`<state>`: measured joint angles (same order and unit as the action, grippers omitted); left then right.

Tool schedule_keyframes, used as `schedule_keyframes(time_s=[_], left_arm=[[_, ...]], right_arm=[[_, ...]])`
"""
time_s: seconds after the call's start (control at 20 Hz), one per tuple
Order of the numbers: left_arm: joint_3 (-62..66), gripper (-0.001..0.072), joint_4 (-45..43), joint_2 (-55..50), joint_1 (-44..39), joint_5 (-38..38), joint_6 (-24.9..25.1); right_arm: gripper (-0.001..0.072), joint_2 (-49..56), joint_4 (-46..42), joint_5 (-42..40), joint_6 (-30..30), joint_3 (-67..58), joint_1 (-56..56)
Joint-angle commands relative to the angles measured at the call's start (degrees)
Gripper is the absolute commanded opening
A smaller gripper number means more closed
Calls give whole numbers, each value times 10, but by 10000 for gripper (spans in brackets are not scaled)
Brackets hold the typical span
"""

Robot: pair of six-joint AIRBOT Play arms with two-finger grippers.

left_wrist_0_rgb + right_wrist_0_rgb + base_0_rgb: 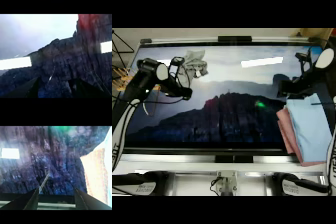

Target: Fold the shirts.

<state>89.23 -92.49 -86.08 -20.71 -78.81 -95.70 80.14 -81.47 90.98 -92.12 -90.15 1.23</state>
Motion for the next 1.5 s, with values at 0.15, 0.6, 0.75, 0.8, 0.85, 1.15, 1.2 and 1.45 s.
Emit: schedule_keyframes(time_s=[0.15,0.6,0.75,0.8,0.85,1.15,1.2,1.45], left_arm=[[0,557,26,-1,0,69,-2],[99,594,-9,-121,71,271,-17],[216,679,54,-241,132,208,-12],[241,679,76,-271,145,208,-12],[256,680,96,-293,154,217,-11],[264,675,143,-348,158,288,20],[264,671,151,-353,158,289,19],[265,115,194,-352,159,291,5]], right_arm=[[549,0,2,-40,0,-1,0],[549,3,28,-149,0,-1,0],[549,9,57,-133,1,1,0],[549,13,65,-123,4,2,0],[549,16,69,-113,7,2,0],[549,31,77,-89,20,2,0],[549,33,77,-89,20,2,0],[549,36,81,-81,20,2,0]])
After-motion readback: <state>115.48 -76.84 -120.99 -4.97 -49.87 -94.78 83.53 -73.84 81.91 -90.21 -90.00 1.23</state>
